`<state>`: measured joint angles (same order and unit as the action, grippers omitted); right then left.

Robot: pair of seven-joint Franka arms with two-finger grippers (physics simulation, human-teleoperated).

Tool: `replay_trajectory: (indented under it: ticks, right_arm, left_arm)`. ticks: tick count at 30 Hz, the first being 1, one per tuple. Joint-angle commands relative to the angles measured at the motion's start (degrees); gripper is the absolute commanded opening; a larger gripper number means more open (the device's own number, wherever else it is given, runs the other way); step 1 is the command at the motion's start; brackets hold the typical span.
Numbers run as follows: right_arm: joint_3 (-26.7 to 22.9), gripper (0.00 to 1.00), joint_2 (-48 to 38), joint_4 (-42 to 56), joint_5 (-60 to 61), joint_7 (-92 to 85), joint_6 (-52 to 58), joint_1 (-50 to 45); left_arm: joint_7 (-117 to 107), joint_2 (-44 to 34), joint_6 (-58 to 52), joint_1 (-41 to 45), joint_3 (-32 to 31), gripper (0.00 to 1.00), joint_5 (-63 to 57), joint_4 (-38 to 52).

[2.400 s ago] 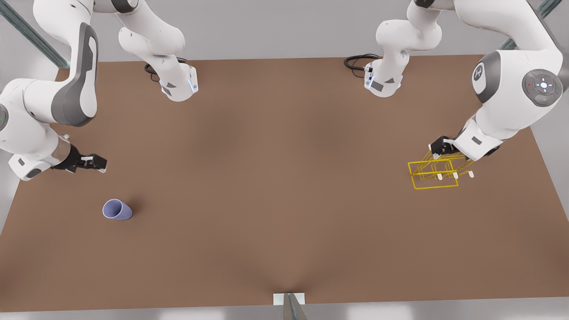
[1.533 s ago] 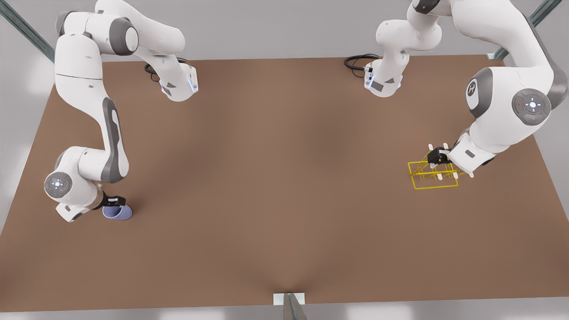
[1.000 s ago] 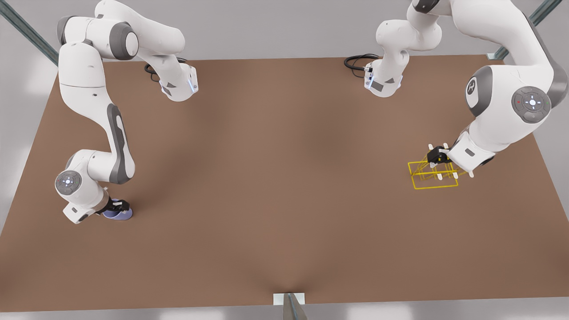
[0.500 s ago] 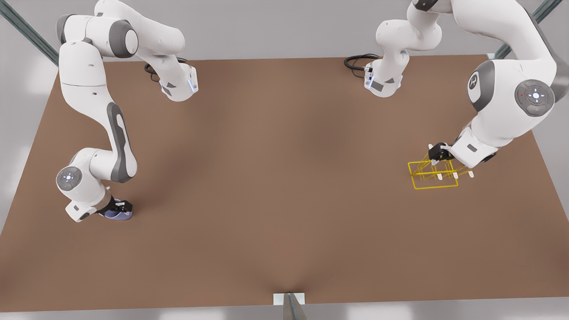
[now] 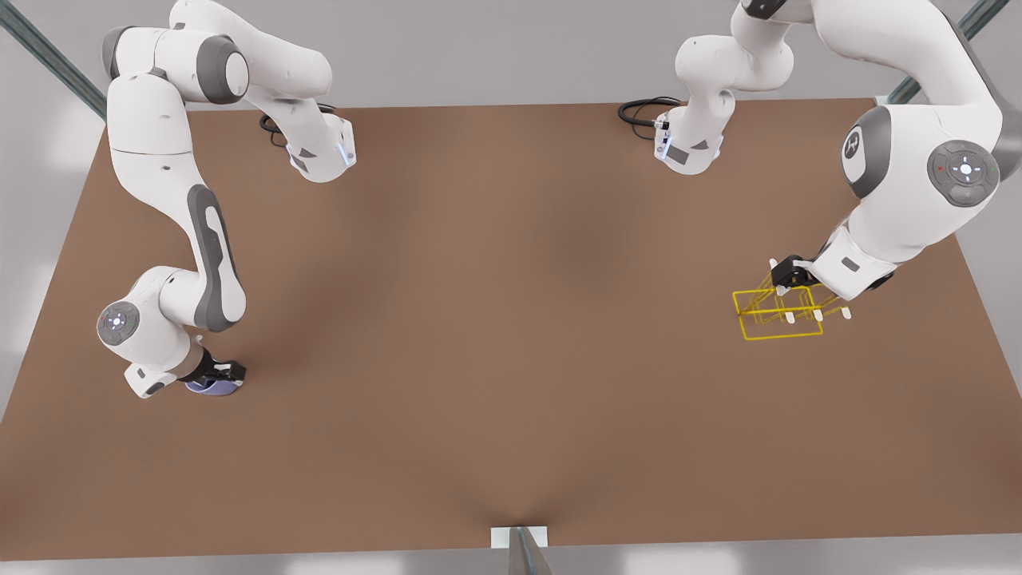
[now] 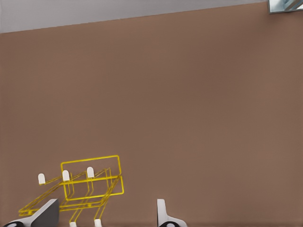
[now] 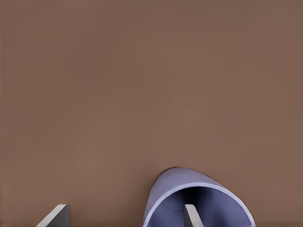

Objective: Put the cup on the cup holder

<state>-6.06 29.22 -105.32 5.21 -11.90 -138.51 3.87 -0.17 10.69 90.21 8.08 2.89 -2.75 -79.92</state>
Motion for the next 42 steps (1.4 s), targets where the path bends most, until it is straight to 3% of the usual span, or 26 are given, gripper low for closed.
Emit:
replay_trajectory:
  ticks: [1, 6, 9, 18, 20, 23, 25, 27, 31, 32, 33, 42]
  right_arm:
    - [0.0, 0.92, 0.0, 0.0, 0.4, -2.2, 0.3, 0.0]
    - [0.3, 0.92, 0.0, -0.2, 0.5, -2.2, 3.3, 0.0]
    - [0.3, 0.81, 0.1, -0.2, 0.5, -2.2, 3.4, 0.0]
    - [0.3, 0.68, 0.9, -0.2, 0.4, -3.3, 3.2, 0.1]
    - [0.3, 0.59, 0.9, -0.3, 0.4, -3.8, 3.3, 0.0]
    - [0.3, 0.59, 0.7, -0.7, 0.4, -4.8, 3.4, 1.1]
    - [0.3, 0.54, 0.7, -0.7, 0.3, -4.9, 3.4, 1.1]
    - [0.3, 0.41, 0.9, -0.7, 0.4, -5.4, 3.3, 1.1]
    - [0.3, 0.39, 1.3, -1.0, 0.4, -5.8, 3.4, 1.2]
    - [0.3, 0.35, 1.3, -0.7, 0.3, -5.7, 4.3, 1.1]
    - [0.3, 0.21, 1.3, -0.6, 0.3, -5.8, 4.4, 1.1]
    - [1.7, 0.21, 0.2, 2.0, 0.2, -10.3, 8.4, 0.4]
  left_arm:
    - [-0.2, -0.1, 0.0, 0.0, 0.0, 1.00, -0.1, 0.0]
    - [-0.2, 0.3, 0.1, 0.0, 0.0, 1.00, -0.1, 0.0]
    - [-0.2, 0.4, 0.1, 0.0, 0.0, 1.00, -0.1, 0.0]
    - [-0.1, 0.6, 0.4, 0.0, -0.1, 1.00, 0.0, -0.1]
    - [-0.1, 0.6, 0.4, 0.0, -0.1, 1.00, 0.0, 0.0]
    - [-0.1, 0.6, 0.5, 0.0, -0.1, 1.00, 0.0, -0.1]
    - [0.0, 0.6, 0.5, 0.0, -0.1, 1.00, 0.0, 0.0]
    - [0.0, 0.6, 0.5, 0.0, -0.1, 1.00, 0.0, 0.0]
    - [0.0, 0.6, 0.5, 0.0, -0.1, 1.00, 0.0, -0.1]
    - [0.0, 0.7, 0.5, 0.0, -0.1, 1.00, 0.0, -0.1]
    - [0.0, 0.7, 0.5, 0.0, -0.1, 1.00, 0.0, -0.1]
    - [-0.1, 0.0, 0.1, 0.1, -0.1, 1.00, -0.1, 0.0]
